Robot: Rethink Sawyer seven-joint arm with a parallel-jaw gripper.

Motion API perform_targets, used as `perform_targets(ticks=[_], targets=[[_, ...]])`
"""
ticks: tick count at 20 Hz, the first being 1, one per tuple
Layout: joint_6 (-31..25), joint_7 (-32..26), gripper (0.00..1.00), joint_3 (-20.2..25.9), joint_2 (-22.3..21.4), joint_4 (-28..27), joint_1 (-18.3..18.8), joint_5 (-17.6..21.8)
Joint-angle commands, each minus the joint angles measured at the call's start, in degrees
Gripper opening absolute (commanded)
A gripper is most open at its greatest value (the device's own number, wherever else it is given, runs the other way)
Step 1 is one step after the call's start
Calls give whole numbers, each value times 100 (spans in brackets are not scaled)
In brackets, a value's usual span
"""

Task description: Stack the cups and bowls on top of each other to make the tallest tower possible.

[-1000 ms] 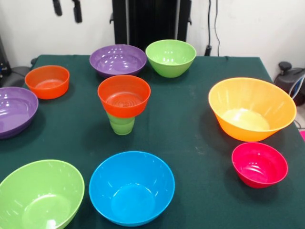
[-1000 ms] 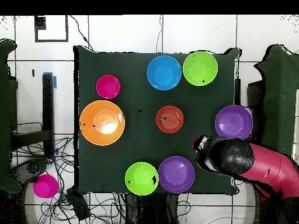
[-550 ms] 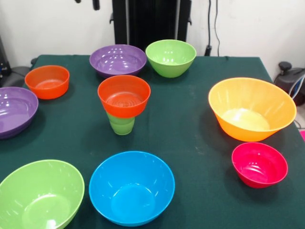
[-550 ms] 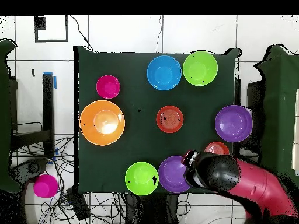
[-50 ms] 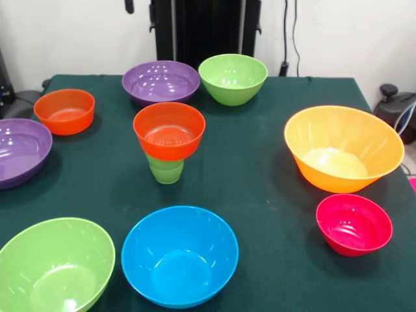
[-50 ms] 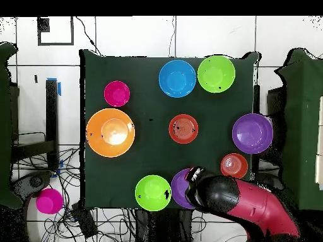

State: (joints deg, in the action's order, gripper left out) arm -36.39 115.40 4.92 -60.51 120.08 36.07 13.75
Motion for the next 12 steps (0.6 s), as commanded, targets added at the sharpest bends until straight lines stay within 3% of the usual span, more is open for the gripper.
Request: perform_targets(ticks=[1, 8, 12], targets=[[608, 1526, 100, -366, 480, 374, -436, -160], [654, 2051, 100, -953, 514, 352, -944, -211], [779, 2172, 100, -1053, 379, 541, -1105, -339]])
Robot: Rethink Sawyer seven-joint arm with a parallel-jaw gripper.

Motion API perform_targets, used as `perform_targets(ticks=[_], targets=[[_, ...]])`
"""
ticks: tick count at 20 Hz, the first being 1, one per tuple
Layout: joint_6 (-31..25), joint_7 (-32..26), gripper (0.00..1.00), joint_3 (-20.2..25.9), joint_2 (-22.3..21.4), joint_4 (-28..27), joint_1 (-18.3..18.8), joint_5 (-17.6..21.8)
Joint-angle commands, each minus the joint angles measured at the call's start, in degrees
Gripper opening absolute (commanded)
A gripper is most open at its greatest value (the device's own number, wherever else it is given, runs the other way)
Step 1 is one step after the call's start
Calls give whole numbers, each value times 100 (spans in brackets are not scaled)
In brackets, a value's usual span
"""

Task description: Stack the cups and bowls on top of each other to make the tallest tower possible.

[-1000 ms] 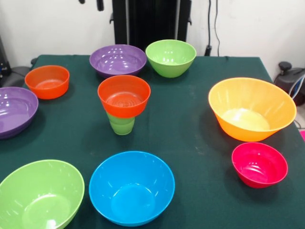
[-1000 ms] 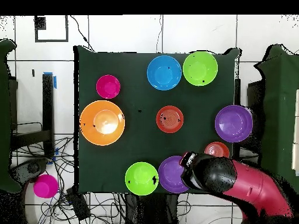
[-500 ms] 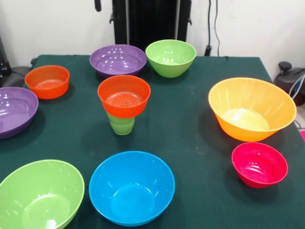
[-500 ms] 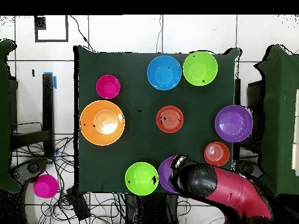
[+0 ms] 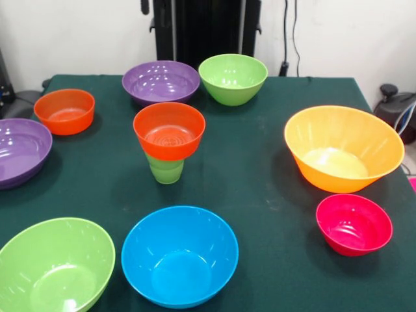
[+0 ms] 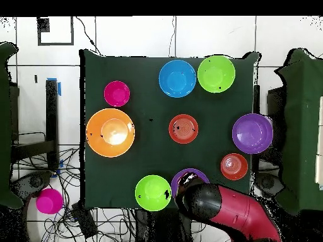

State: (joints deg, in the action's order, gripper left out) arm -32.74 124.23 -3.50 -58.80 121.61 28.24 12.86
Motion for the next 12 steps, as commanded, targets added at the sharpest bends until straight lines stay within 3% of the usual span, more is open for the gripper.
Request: perform_targets(ticks=[1, 6, 8, 12], targets=[[539, 1400, 100, -274, 167, 489, -408, -274], [918, 2062, 100, -687, 87, 768, -992, -421], [992, 2141, 100, -562, 1, 1130, -1012, -847], [1479, 2214, 100, -459, 120, 1419, -1099, -1170]])
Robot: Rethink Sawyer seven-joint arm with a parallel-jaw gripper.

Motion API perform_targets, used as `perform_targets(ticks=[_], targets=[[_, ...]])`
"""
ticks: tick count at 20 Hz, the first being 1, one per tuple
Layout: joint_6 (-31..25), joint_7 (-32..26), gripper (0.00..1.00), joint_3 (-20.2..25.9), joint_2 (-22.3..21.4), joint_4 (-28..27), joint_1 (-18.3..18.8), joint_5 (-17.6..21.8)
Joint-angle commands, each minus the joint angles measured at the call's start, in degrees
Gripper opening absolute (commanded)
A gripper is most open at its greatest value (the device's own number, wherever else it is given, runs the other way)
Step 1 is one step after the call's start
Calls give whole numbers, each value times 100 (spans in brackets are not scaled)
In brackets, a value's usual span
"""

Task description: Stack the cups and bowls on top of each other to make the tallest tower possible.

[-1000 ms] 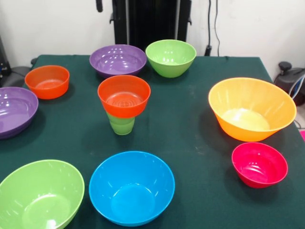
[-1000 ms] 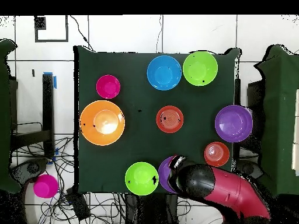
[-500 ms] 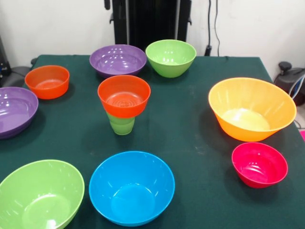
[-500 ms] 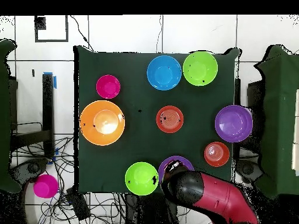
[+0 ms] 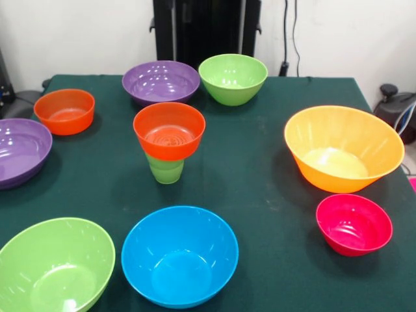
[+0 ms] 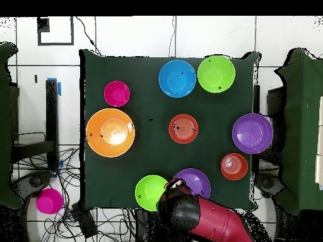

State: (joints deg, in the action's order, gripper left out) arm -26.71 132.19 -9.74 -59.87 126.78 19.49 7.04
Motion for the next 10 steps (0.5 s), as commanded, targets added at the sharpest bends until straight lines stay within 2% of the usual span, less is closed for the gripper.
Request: perform_targets(ticks=[1, 6, 10], targets=[[971, 1418, 100, 202, 267, 935, -233, -657], [1303, 1361, 100, 385, 624, 896, -365, -778], [1766, 1345, 100, 715, 843, 1043, -299, -979]])
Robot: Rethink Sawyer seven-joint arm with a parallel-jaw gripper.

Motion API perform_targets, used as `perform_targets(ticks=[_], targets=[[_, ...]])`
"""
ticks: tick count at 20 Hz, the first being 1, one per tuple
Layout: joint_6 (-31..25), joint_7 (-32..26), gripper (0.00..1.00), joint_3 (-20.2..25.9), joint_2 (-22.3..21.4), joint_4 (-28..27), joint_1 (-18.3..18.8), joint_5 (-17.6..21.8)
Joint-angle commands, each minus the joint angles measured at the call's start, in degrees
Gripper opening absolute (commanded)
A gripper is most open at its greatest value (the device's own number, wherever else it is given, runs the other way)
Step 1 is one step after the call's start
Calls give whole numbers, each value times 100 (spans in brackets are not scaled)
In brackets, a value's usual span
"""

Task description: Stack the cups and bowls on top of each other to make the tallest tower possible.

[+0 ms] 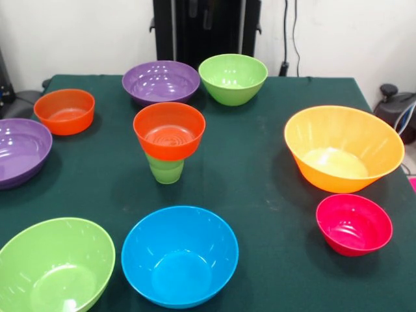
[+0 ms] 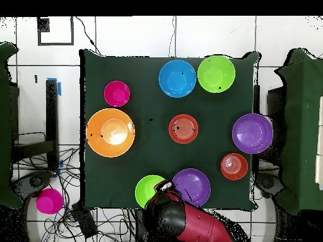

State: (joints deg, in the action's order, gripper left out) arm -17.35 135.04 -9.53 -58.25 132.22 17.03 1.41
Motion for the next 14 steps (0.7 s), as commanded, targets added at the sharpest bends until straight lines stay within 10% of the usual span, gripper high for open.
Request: perform_targets(ticks=[1, 14], targets=[[918, 1090, 100, 711, 704, 526, -101, -441], [1758, 1221, 100, 906, 1383, 626, -563, -762]])
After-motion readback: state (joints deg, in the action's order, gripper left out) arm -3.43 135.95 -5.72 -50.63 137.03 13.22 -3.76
